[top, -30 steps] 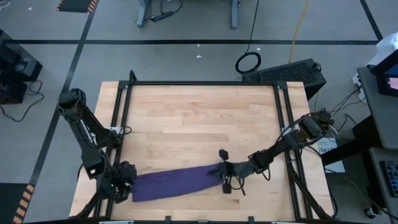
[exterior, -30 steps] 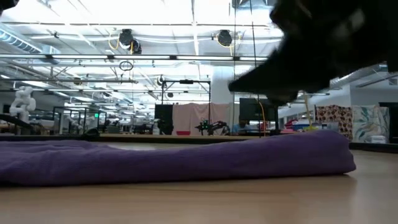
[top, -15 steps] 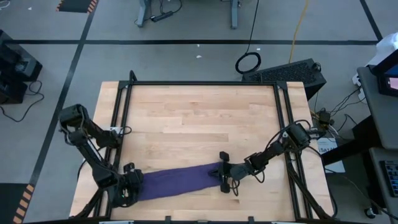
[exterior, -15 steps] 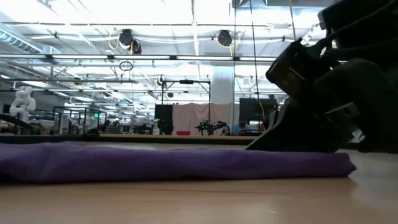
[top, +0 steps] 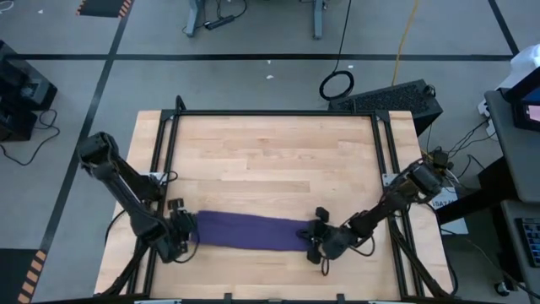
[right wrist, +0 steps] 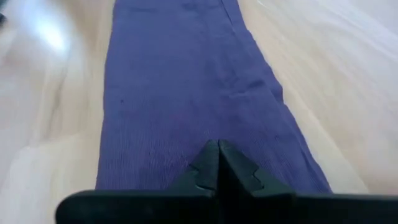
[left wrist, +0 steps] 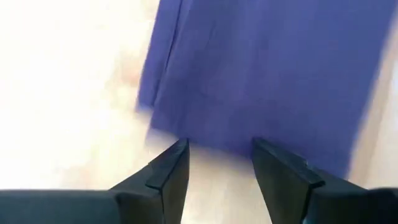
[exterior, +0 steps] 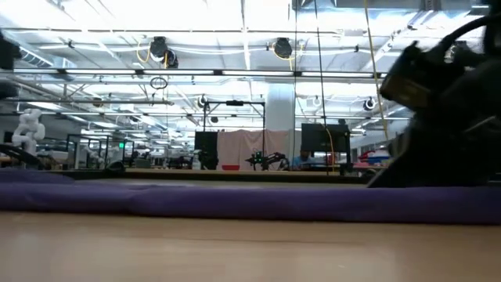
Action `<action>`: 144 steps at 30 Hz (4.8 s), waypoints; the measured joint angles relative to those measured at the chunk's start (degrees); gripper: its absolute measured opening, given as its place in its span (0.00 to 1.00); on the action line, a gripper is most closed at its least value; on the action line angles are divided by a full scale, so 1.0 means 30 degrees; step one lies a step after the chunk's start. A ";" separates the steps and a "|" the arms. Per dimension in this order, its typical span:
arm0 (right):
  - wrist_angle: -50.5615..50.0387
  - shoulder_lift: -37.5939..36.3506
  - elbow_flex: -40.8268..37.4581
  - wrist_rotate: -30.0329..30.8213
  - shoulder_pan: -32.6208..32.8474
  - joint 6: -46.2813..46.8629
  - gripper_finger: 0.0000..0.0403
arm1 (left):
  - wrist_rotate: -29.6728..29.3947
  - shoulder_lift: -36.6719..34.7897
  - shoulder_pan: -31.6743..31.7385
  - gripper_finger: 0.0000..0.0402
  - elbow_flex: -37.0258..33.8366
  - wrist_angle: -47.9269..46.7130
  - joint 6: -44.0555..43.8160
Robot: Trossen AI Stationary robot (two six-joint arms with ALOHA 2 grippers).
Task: Roll towel into tight, uniform cylinder
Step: Fold the purple towel on the table
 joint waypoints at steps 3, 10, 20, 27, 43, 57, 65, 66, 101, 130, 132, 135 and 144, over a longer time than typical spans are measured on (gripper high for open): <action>-0.0934 -0.0703 -0.0058 0.0817 0.0473 0.0721 0.00 | -0.1122 -0.1878 0.0155 0.44 0.0212 -0.1174 -0.0032; -0.0586 -0.2875 0.0001 0.2807 0.1380 0.0089 0.00 | -0.3441 -0.3488 0.0151 0.44 -0.0794 0.2814 -0.0502; -0.0485 -0.2898 0.0182 0.2905 0.1559 -0.2081 0.00 | -0.2677 -0.0286 0.1137 0.25 -0.2162 0.4258 -0.1504; 0.0057 -0.0420 0.0182 0.2957 0.1900 0.0529 0.00 | -0.4628 0.2066 0.3549 0.09 -0.2111 0.2257 0.1341; -0.0017 0.0804 0.1166 0.2924 0.2949 0.3760 0.00 | -0.7193 0.2705 1.2748 0.08 -0.1464 0.5219 1.4048; -0.4284 -0.3240 0.1209 0.2802 0.2949 0.3507 0.00 | -0.4156 -0.0306 1.2551 0.08 -0.0785 0.6265 1.5653; -0.4829 -0.2263 0.1205 0.1924 0.2949 0.2863 0.00 | 0.1428 -0.0099 1.1911 0.08 -0.0777 1.0841 1.5016; -0.4739 -0.1996 0.1209 0.1905 0.2949 0.2949 0.00 | 0.1476 -0.0017 1.1782 0.08 -0.0777 1.0735 1.4611; -0.8538 0.0177 0.7195 0.3771 0.2812 0.2565 0.00 | -0.2447 -0.2265 1.3242 0.08 -0.0709 0.8159 1.5672; -0.4888 0.4229 0.7512 0.2286 0.1676 0.6181 0.00 | 0.3012 0.5145 2.2125 0.08 -0.2115 2.2063 2.3913; -0.4227 0.4470 0.7512 0.2337 0.1429 0.6032 0.00 | 0.3058 0.5295 2.2516 0.08 -0.2017 2.3114 2.4542; -0.3486 0.4631 0.7497 0.2584 0.1096 0.5599 0.00 | 0.2745 0.5278 2.3129 0.08 -0.1282 2.2988 2.5561; -0.4065 0.3905 0.8510 0.2758 0.0501 0.2157 0.00 | 0.2478 0.1984 2.3406 0.08 0.1209 1.5798 2.4395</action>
